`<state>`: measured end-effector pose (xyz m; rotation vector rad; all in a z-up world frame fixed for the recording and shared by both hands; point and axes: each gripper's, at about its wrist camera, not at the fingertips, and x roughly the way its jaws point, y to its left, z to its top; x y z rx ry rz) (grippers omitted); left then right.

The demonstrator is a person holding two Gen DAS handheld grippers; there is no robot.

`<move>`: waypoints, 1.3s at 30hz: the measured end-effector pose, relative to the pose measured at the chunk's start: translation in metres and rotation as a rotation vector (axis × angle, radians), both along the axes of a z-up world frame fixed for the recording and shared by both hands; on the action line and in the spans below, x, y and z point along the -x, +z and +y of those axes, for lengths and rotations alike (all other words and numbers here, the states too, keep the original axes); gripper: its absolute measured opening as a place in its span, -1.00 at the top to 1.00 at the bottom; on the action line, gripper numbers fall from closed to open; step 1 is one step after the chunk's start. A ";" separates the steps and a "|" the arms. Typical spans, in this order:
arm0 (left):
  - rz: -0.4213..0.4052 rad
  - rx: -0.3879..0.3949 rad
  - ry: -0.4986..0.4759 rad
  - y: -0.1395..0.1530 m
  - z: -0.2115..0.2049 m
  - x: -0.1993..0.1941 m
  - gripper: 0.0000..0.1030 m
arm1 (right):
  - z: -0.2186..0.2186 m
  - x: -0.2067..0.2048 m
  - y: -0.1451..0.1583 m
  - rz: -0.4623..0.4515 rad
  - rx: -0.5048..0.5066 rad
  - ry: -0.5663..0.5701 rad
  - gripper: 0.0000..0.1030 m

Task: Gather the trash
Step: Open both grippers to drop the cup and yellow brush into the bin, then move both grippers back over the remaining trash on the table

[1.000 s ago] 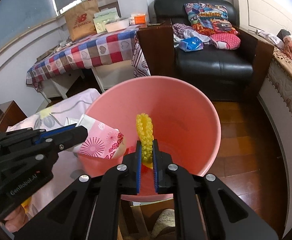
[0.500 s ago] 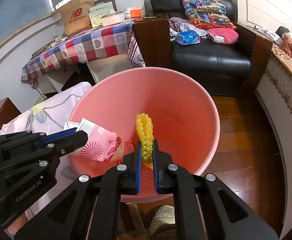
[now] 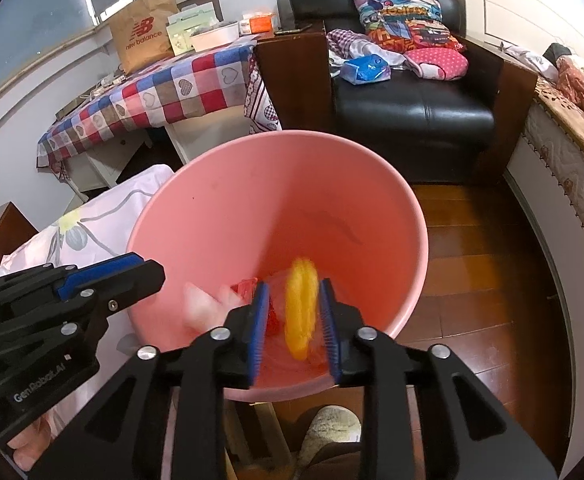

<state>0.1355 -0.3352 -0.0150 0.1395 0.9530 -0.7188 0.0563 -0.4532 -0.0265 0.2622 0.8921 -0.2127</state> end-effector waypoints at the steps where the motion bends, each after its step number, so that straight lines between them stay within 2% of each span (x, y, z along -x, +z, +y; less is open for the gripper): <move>1: -0.002 0.002 0.002 0.001 0.000 0.000 0.59 | 0.000 0.001 0.001 -0.002 0.000 -0.001 0.48; 8: -0.049 0.038 0.022 0.020 0.012 0.009 0.58 | 0.008 0.009 0.017 -0.045 0.017 0.005 0.48; 14: -0.100 0.075 0.069 0.040 0.043 0.027 0.58 | 0.030 0.021 0.038 -0.112 0.024 0.046 0.48; 17: -0.133 0.067 0.104 0.046 0.062 0.038 0.58 | 0.047 0.027 0.045 -0.138 0.023 0.077 0.48; 25: -0.188 0.094 0.243 0.062 0.139 0.061 0.58 | 0.094 0.036 0.050 -0.174 -0.034 0.163 0.48; 30: -0.196 0.095 0.324 0.065 0.190 0.073 0.57 | 0.123 0.036 0.044 -0.157 -0.045 0.224 0.48; 33: -0.190 0.096 0.373 0.064 0.220 0.080 0.45 | 0.142 0.037 0.039 -0.142 -0.055 0.266 0.48; 39: -0.181 0.056 0.465 0.052 0.284 0.093 0.38 | 0.170 0.037 0.027 -0.100 -0.063 0.345 0.48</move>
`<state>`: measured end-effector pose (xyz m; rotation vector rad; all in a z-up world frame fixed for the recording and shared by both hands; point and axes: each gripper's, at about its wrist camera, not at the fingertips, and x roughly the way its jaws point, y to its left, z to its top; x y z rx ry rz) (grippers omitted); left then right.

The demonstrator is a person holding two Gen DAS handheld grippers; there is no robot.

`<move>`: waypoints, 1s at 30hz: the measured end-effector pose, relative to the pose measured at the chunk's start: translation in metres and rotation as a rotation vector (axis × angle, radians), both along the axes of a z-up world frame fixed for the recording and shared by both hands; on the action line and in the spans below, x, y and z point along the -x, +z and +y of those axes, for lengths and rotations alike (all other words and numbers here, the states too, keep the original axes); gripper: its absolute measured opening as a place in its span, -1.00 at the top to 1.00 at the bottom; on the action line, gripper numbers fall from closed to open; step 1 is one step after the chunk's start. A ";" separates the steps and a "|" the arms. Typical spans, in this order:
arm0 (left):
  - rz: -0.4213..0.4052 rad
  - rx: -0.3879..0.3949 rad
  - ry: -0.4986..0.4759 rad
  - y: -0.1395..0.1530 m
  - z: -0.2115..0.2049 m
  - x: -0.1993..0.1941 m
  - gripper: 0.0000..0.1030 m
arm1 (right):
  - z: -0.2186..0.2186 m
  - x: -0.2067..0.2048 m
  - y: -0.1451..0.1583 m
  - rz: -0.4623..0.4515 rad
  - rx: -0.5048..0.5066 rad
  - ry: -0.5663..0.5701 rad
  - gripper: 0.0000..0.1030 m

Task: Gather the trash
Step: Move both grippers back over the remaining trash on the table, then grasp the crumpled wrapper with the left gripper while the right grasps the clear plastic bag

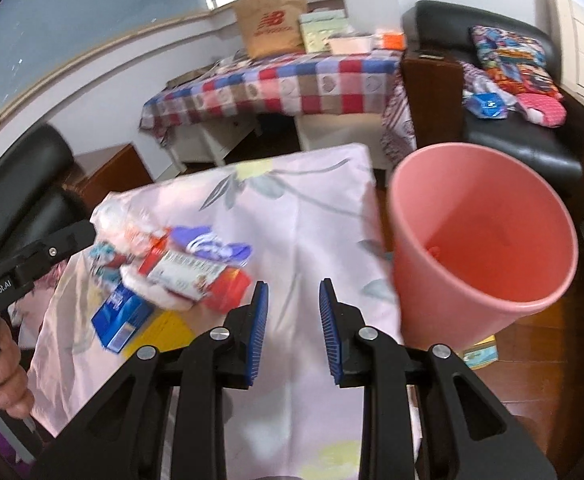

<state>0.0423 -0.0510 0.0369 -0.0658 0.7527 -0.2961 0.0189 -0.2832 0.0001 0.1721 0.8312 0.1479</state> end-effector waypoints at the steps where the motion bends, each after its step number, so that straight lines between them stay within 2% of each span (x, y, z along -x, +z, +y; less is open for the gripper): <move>1: 0.009 -0.006 0.017 -0.004 0.012 0.002 0.37 | 0.005 -0.001 -0.003 0.008 -0.003 0.018 0.48; 6: 0.071 -0.015 0.110 -0.027 0.066 0.008 0.28 | 0.021 -0.007 -0.009 0.028 -0.007 0.074 0.48; 10: 0.141 0.025 0.200 -0.045 0.104 0.000 0.26 | 0.028 -0.014 -0.012 0.039 -0.020 0.102 0.48; 16: 0.158 0.042 0.243 -0.054 0.113 -0.030 0.26 | 0.040 -0.026 -0.013 0.050 -0.032 0.135 0.48; 22: 0.210 0.124 0.281 -0.070 0.126 -0.061 0.23 | 0.058 -0.034 -0.007 0.034 -0.033 0.199 0.48; 24: 0.238 0.170 0.291 -0.078 0.132 -0.067 0.16 | 0.064 -0.037 -0.006 0.035 -0.035 0.212 0.48; 27: 0.270 0.228 0.281 -0.085 0.134 -0.072 0.15 | 0.073 -0.044 -0.009 0.047 -0.034 0.231 0.47; 30: 0.262 0.239 0.252 -0.086 0.127 -0.073 0.15 | 0.083 -0.049 -0.010 0.056 -0.036 0.249 0.47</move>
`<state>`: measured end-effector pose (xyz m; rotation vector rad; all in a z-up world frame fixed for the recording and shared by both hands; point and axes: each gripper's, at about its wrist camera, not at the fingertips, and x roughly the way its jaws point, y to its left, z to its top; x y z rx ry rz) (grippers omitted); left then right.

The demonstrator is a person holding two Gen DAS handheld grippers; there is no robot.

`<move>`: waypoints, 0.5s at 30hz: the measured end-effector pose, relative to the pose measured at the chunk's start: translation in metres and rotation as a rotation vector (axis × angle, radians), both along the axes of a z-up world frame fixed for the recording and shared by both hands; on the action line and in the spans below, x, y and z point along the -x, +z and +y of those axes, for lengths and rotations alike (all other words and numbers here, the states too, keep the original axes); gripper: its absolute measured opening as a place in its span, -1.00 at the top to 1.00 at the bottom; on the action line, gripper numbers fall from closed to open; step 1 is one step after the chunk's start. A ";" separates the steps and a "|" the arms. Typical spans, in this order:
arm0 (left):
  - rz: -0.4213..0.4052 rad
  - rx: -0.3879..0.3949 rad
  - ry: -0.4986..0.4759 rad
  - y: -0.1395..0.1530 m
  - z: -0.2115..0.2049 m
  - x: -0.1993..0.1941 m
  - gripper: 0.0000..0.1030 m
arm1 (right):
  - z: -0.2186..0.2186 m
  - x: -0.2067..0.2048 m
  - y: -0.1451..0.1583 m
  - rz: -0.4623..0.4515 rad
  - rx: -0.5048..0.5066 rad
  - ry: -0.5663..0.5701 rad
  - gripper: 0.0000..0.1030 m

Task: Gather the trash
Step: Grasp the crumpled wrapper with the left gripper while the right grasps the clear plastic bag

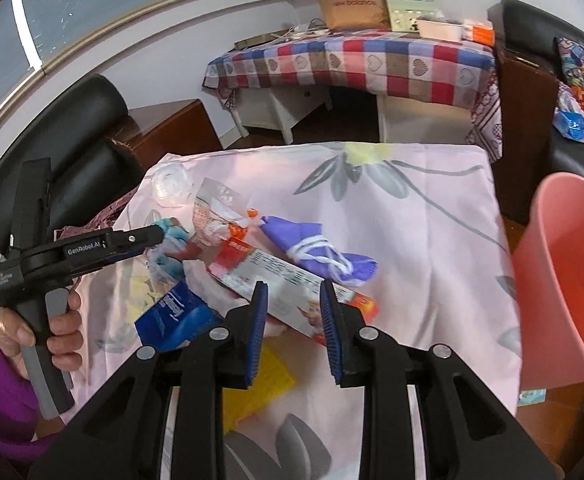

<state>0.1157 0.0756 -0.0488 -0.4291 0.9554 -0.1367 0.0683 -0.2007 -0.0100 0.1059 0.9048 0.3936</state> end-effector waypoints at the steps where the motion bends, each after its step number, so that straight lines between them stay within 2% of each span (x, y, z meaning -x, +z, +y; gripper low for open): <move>1: -0.006 0.001 -0.011 0.000 -0.004 -0.001 0.15 | 0.003 -0.002 0.000 0.004 -0.003 0.006 0.47; 4: -0.019 -0.002 -0.039 0.000 -0.014 -0.003 0.16 | 0.014 -0.010 0.002 0.002 -0.006 0.031 0.46; 7: -0.042 -0.032 -0.058 0.001 -0.023 -0.003 0.26 | 0.024 -0.014 0.004 -0.001 0.002 0.048 0.45; 11: -0.076 -0.074 -0.072 0.004 -0.029 0.001 0.48 | 0.036 -0.021 0.006 -0.004 0.007 0.068 0.44; 12: -0.085 -0.072 -0.074 0.006 -0.029 0.002 0.67 | 0.038 -0.023 0.006 -0.002 0.004 0.070 0.44; 15: -0.112 -0.065 -0.077 0.011 -0.026 0.008 0.78 | 0.045 -0.028 0.007 0.002 -0.002 0.078 0.44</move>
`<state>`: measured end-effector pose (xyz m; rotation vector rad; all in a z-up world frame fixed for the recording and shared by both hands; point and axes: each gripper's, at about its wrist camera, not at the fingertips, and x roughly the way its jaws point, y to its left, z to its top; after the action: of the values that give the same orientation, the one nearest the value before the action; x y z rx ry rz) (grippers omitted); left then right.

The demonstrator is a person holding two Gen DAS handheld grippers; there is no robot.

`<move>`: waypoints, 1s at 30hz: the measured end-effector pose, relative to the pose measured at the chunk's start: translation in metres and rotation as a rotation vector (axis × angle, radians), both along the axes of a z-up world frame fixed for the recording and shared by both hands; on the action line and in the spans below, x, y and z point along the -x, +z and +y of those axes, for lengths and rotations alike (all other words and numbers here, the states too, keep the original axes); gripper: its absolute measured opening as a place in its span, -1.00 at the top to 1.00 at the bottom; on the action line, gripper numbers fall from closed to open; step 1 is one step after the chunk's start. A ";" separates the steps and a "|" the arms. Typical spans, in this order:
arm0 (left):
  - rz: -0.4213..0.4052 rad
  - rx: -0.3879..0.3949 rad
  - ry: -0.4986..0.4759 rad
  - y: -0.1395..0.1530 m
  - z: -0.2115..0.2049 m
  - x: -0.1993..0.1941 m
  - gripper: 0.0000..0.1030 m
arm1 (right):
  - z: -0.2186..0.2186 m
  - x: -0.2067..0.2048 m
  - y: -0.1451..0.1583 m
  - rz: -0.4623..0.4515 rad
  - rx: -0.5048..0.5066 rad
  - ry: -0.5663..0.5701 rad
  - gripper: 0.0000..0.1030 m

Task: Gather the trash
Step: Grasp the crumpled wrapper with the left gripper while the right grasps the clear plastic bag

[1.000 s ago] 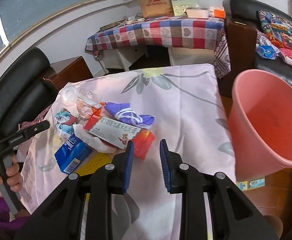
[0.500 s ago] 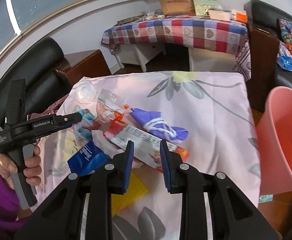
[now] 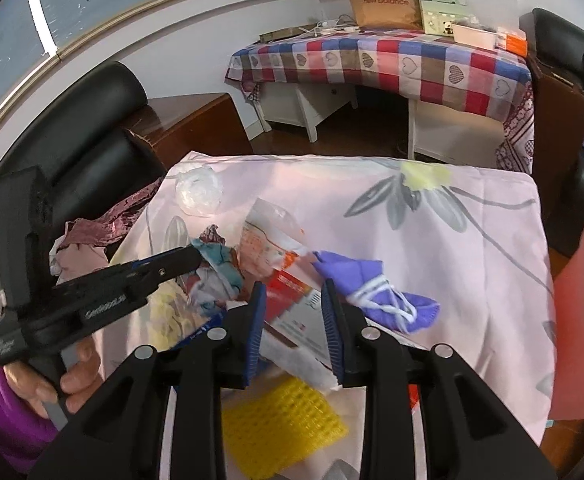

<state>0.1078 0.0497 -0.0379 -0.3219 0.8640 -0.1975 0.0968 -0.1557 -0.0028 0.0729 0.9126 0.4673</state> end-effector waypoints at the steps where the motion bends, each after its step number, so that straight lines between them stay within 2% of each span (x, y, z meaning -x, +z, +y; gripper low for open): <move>1: -0.007 0.001 -0.001 0.001 0.003 0.002 0.78 | 0.003 -0.002 0.001 -0.003 0.001 0.004 0.44; 5: -0.039 -0.008 0.000 0.008 0.007 0.011 0.79 | 0.014 -0.011 0.006 -0.017 -0.006 0.014 0.43; 8: -0.053 -0.012 0.006 0.012 0.011 0.019 0.79 | 0.020 -0.020 0.009 -0.023 -0.016 0.012 0.13; 9: -0.057 -0.010 0.008 0.013 0.012 0.022 0.79 | 0.022 -0.023 0.010 -0.024 -0.019 0.010 0.08; 13: -0.066 0.000 0.011 0.019 0.017 0.029 0.79 | 0.032 -0.040 0.008 -0.029 0.003 0.010 0.07; 17: -0.053 0.008 0.024 0.020 0.020 0.034 0.79 | 0.036 -0.050 -0.005 0.019 0.003 0.012 0.07; 18: -0.051 0.011 0.024 0.021 0.020 0.035 0.79 | 0.037 -0.050 -0.007 0.029 0.003 0.018 0.12; 19: -0.051 0.010 0.023 0.021 0.019 0.037 0.79 | 0.038 -0.049 -0.009 0.032 0.003 0.023 0.26; 20: -0.052 0.008 0.022 0.022 0.019 0.038 0.79 | 0.039 -0.047 -0.010 0.030 0.014 0.031 0.51; 21: -0.057 0.005 0.022 0.023 0.019 0.039 0.79 | 0.040 -0.045 -0.011 0.029 0.019 0.038 0.56; 24: -0.067 -0.002 0.024 0.028 0.018 0.042 0.79 | 0.037 -0.038 -0.010 0.022 0.011 0.053 0.66; 30: -0.094 -0.015 0.024 0.045 0.010 0.046 0.79 | 0.019 -0.017 0.011 -0.049 -0.015 0.034 0.71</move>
<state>0.0622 0.0596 0.0069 -0.3069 0.7681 -0.1822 0.1135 -0.1370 0.0081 0.0595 0.8634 0.5054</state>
